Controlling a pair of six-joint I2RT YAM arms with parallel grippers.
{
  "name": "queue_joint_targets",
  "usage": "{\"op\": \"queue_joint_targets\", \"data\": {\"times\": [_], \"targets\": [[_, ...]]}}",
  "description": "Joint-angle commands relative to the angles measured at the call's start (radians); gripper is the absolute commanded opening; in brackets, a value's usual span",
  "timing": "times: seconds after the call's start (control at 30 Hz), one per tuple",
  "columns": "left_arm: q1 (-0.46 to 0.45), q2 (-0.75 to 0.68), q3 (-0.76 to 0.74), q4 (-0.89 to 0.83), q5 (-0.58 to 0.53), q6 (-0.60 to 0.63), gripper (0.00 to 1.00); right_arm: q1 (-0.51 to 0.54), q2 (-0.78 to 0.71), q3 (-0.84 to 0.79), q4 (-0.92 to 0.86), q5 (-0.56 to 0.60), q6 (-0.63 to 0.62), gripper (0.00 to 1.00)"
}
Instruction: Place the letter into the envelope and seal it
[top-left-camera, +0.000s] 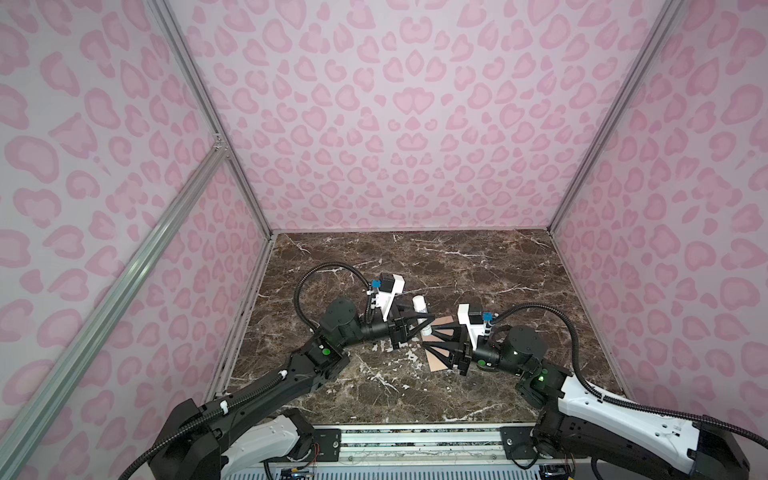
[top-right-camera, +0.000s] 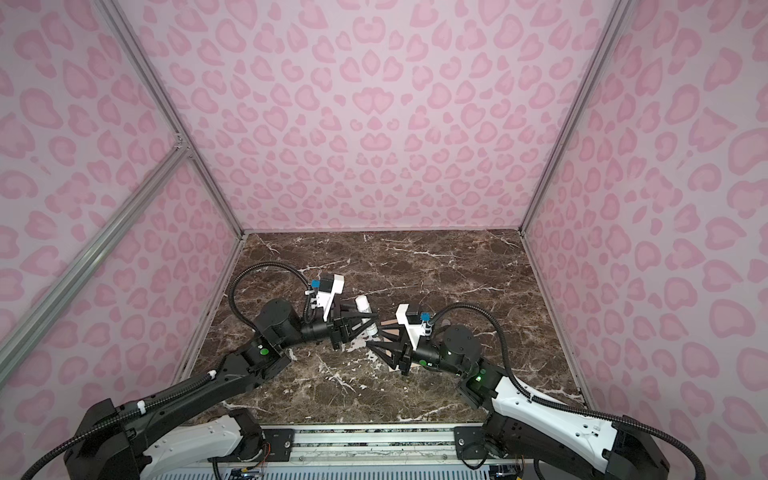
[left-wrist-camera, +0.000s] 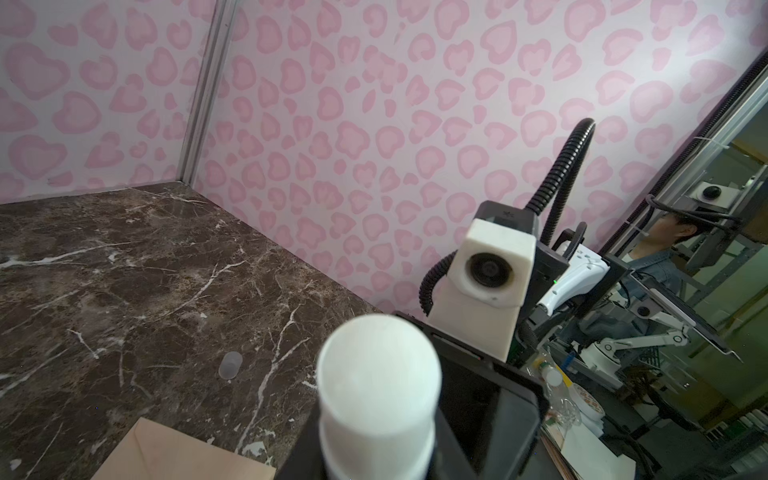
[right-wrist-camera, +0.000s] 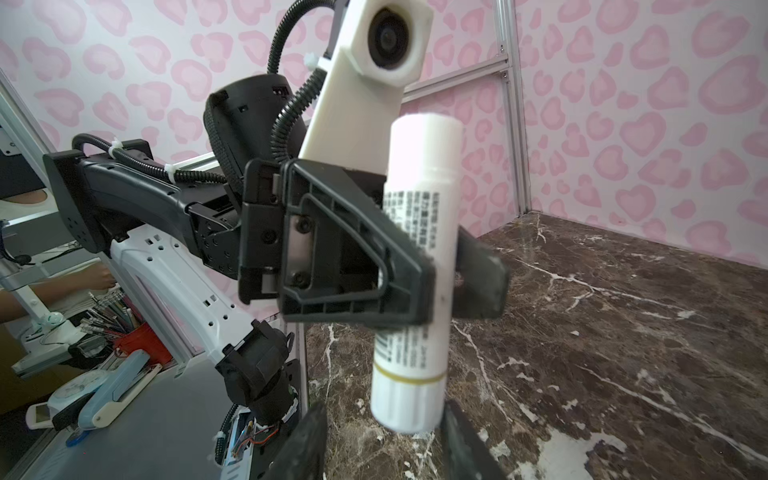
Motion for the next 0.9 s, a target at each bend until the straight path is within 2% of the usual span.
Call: {"op": "queue_joint_targets", "data": {"times": [0.0,0.13,0.33,0.63,0.73,0.87], "targets": [[0.001,0.010,0.011,0.069,0.044,-0.016,0.04,-0.011,-0.002,0.006,0.071,-0.041,0.015,0.44],[0.001,0.020,0.013,0.081,0.061,-0.025,0.04,-0.024,0.005,0.011,0.084,-0.061,0.023,0.41],[0.001,0.020,0.013,0.077,0.058,-0.023,0.04,-0.024,0.030,0.025,0.083,-0.096,0.027,0.28],[0.001,0.028,0.014,0.080,0.033,-0.023,0.04,-0.024,0.037,0.035,0.065,-0.092,0.016,0.21],[0.002,0.031,0.011,0.079,-0.014,-0.028,0.04,-0.022,0.031,0.048,0.031,-0.062,-0.005,0.19],[-0.004,0.017,0.004,0.040,-0.143,-0.018,0.04,-0.004,0.010,0.074,-0.048,0.059,-0.053,0.16]]}}
